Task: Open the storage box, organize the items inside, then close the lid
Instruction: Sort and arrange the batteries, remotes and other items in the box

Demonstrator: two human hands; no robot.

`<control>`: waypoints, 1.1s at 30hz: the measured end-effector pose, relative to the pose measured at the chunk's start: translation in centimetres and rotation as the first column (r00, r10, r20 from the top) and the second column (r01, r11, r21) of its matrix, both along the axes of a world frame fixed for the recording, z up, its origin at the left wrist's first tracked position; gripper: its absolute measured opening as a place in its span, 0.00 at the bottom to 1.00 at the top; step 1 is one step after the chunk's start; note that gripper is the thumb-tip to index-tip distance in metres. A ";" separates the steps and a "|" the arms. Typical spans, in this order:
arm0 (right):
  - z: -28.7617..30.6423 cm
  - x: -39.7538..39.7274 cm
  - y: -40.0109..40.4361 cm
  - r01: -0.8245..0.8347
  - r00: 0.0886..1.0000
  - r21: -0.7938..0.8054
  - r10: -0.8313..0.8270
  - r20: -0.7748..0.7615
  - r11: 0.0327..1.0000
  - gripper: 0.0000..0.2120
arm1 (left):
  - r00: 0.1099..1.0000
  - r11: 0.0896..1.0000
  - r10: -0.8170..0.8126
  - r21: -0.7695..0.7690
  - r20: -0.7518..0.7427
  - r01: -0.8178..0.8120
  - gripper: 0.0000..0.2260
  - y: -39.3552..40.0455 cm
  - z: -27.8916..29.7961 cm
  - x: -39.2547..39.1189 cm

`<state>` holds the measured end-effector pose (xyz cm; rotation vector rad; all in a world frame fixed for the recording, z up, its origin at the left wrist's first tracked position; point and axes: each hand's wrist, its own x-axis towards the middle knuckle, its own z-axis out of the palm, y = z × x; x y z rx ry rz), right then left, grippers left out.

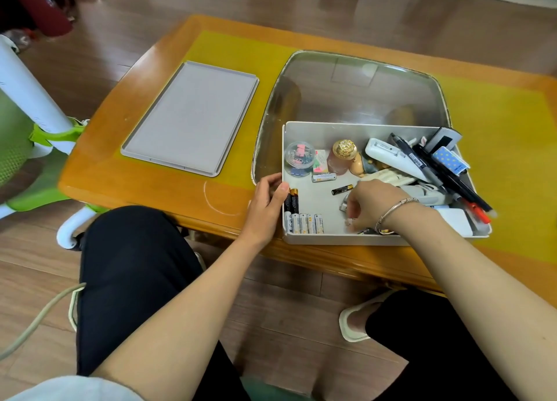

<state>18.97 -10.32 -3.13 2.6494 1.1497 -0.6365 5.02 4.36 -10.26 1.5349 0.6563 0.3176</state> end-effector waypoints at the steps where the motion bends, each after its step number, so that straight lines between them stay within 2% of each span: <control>1: -0.1 0.0 -0.2 -0.032 0.999 -0.038 0.033 0.026 0.999 0.05 | 1.000 1.000 -0.001 -0.001 -0.001 0.001 0.31 0.0 0.0 0.0; 4: -0.3 0.0 -0.2 -0.060 0.995 -0.132 0.070 0.072 0.990 0.10 | 1.000 1.000 -0.004 0.015 -0.013 0.004 0.34 0.1 -0.2 0.0; 8: -0.7 -0.2 0.1 -0.123 0.980 -0.151 0.144 0.139 0.981 0.13 | 1.000 1.000 0.000 0.021 -0.012 0.001 0.29 0.1 -0.1 0.0; 11: -0.7 -0.1 0.2 -0.106 0.982 -0.021 0.108 0.152 0.994 0.10 | 1.000 1.000 0.006 0.019 -0.011 -0.006 0.28 0.2 -0.2 0.1; 13: -0.5 0.2 0.4 -0.006 0.999 0.168 0.000 0.035 0.986 0.06 | 1.000 1.000 0.003 0.023 -0.014 -0.003 0.29 0.2 -0.3 0.1; 15: -0.5 0.1 0.7 0.092 0.990 0.281 -0.059 -0.126 0.955 0.07 | 1.000 1.000 0.001 0.013 -0.010 -0.001 0.29 0.1 -0.2 0.1; 20: -0.9 -0.4 1.3 0.240 0.886 0.167 -0.145 -0.440 0.956 0.11 | 1.000 1.000 0.005 0.019 -0.002 -0.005 0.28 0.1 -0.3 0.2; 25: -0.8 0.0 0.9 0.133 0.914 0.105 -0.081 -0.397 0.985 0.13 | 1.000 1.000 0.005 0.006 0.006 -0.005 0.28 0.1 -0.3 0.2; 33: -0.9 0.1 0.6 0.111 0.844 0.160 -0.008 -0.536 0.981 0.19 | 1.000 1.000 0.006 0.001 0.009 -0.006 0.28 0.1 -0.4 0.2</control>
